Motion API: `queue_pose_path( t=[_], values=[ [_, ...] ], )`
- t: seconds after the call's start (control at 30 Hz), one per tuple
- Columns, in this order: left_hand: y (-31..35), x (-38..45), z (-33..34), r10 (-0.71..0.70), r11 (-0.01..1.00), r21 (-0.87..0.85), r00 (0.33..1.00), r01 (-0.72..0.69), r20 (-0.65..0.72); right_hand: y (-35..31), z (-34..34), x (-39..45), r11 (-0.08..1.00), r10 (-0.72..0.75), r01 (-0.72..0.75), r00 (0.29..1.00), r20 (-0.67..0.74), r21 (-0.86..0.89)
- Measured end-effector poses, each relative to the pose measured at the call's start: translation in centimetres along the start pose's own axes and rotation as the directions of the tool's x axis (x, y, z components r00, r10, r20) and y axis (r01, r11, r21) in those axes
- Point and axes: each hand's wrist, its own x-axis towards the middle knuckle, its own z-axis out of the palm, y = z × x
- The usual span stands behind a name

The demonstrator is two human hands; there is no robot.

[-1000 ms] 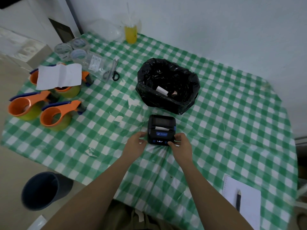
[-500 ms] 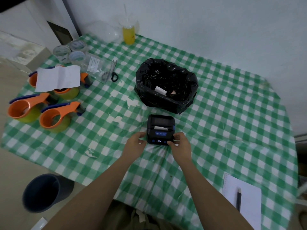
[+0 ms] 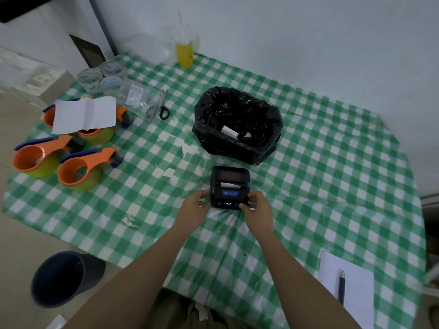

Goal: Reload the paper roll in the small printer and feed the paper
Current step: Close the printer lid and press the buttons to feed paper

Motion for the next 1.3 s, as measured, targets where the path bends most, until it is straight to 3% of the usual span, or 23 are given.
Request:
queue_pose_path(
  t=[1.3],
  values=[
    [0.46,-0.08,-0.04,0.014,1.0,-0.001,1.0,-0.014,0.007,-0.08,-0.04,-0.06,0.999,0.005,-0.005,1.0,0.006,-0.041]
  ],
)
